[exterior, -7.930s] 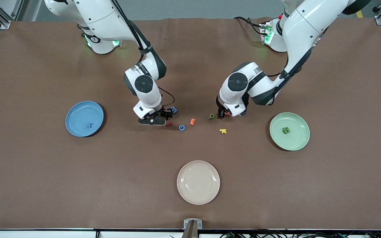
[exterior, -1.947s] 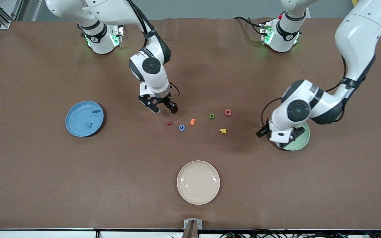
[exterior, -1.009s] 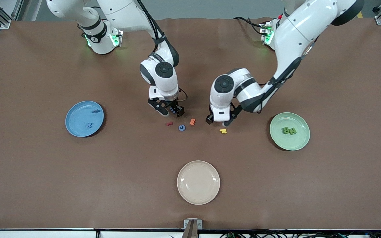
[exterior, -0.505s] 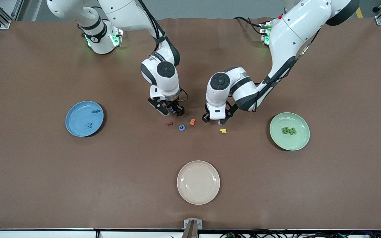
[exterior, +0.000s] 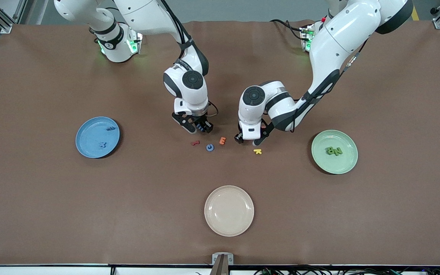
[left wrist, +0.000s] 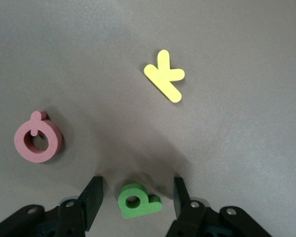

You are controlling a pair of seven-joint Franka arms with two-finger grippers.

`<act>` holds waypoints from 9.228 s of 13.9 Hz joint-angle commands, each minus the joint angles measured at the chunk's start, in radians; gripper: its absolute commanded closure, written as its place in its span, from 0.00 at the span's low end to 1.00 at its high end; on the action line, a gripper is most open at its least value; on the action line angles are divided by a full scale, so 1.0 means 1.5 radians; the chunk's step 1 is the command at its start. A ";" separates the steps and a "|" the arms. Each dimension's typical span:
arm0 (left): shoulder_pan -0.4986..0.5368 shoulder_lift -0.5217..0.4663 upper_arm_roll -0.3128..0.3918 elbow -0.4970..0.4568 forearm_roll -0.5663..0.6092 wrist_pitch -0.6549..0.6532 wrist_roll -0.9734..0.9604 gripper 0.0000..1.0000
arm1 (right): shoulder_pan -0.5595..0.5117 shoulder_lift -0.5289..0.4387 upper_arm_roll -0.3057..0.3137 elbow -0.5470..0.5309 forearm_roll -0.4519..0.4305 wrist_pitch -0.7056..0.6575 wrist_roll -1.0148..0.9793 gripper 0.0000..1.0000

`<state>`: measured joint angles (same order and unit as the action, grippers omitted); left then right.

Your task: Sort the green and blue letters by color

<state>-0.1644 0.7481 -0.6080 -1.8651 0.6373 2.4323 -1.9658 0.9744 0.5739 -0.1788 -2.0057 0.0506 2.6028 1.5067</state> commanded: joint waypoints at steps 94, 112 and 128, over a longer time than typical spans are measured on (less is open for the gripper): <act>0.095 -0.480 0.339 0.229 -0.402 -0.573 1.166 0.00 | 0.006 0.169 -0.080 0.327 0.098 -0.171 -0.259 1.00; 0.096 -0.485 0.341 0.229 -0.410 -0.565 1.153 0.00 | -0.080 -0.248 -0.309 -0.100 0.055 -0.293 -0.887 1.00; 0.093 -0.486 0.339 0.222 -0.411 -0.582 1.165 0.00 | -0.118 -0.336 -0.441 -0.288 0.034 -0.171 -1.088 0.75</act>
<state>-0.0264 0.0318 -0.1000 -1.5268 0.0395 1.5686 -0.2321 0.8210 0.1066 -0.8446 -2.4182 0.1146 2.3362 -0.1185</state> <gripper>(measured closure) 0.000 0.648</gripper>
